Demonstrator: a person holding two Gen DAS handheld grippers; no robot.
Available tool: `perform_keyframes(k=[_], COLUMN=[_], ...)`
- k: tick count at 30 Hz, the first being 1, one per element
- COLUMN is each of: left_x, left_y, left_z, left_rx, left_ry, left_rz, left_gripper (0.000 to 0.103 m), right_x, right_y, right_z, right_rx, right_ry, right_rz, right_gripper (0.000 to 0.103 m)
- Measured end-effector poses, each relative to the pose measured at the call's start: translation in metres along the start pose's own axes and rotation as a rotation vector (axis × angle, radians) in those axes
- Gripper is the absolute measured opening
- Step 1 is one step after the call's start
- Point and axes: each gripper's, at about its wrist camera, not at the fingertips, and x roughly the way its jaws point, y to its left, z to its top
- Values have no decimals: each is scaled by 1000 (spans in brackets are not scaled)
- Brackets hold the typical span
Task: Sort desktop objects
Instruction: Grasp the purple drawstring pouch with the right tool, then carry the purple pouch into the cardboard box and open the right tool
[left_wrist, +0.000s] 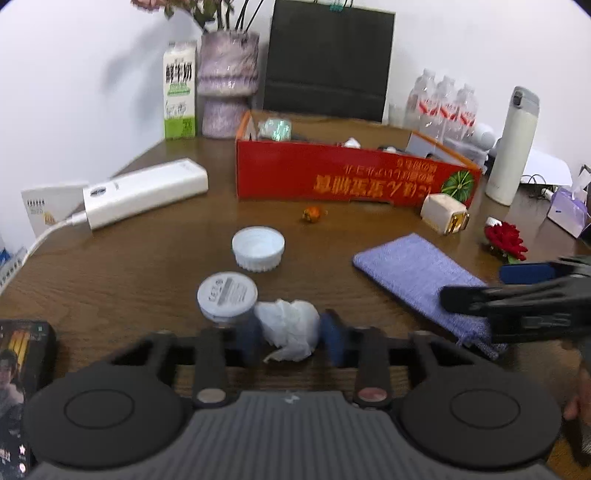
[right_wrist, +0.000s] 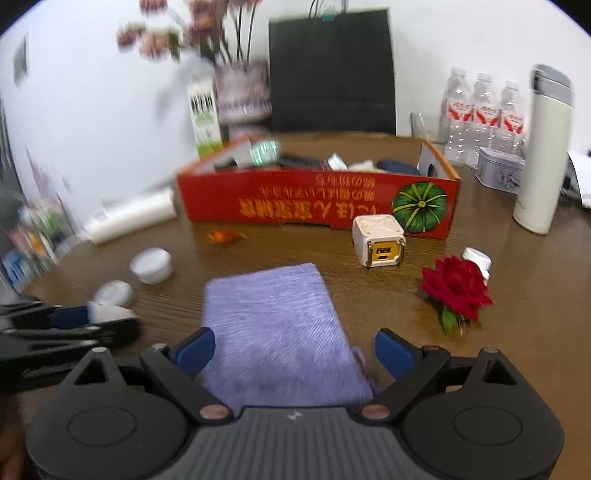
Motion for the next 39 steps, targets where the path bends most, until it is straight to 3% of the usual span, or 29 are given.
perform_keyframes(k=[3, 8, 11, 13, 17, 21, 26, 30, 34, 39], left_x=[-4, -13, -18, -23, -40, -53, -59, -33, 28, 141], left_y=[0, -6, -12, -15, -16, -11, -4, 5, 5, 15], left_z=[-3, -12, -15, -17, -19, -7, 43, 118, 193, 243], left_rx=[-7, -13, -5, -1, 5, -5, 16, 23, 37, 1], left_ry=[0, -4, -3, -3, -28, -54, -91, -101, -76, 42], left_rz=[-16, -39, -60, -72, -78, -94, -171, -226, -208, -125], left_gripper=[21, 19, 20, 20, 20, 20, 20, 20, 20, 20], right_x=[10, 5, -6, -13, -32, -67, -95, -79, -20, 95], right_y=[2, 14, 19, 22, 24, 13, -16, -28, -27, -35], right_z=[1, -8, -17, -22, -32, -32, 0, 60, 137, 198], right_rx=[9, -43, -64, -67, -36, 21, 77, 83, 141, 209], right_ry=[21, -10, -30, -41, -52, -117, -210, -254, -232, -66], right_rz=[26, 29, 60, 74, 53, 43, 48, 53, 90, 64], right_gripper=[92, 74, 52, 29, 25, 24, 24, 25, 25, 25])
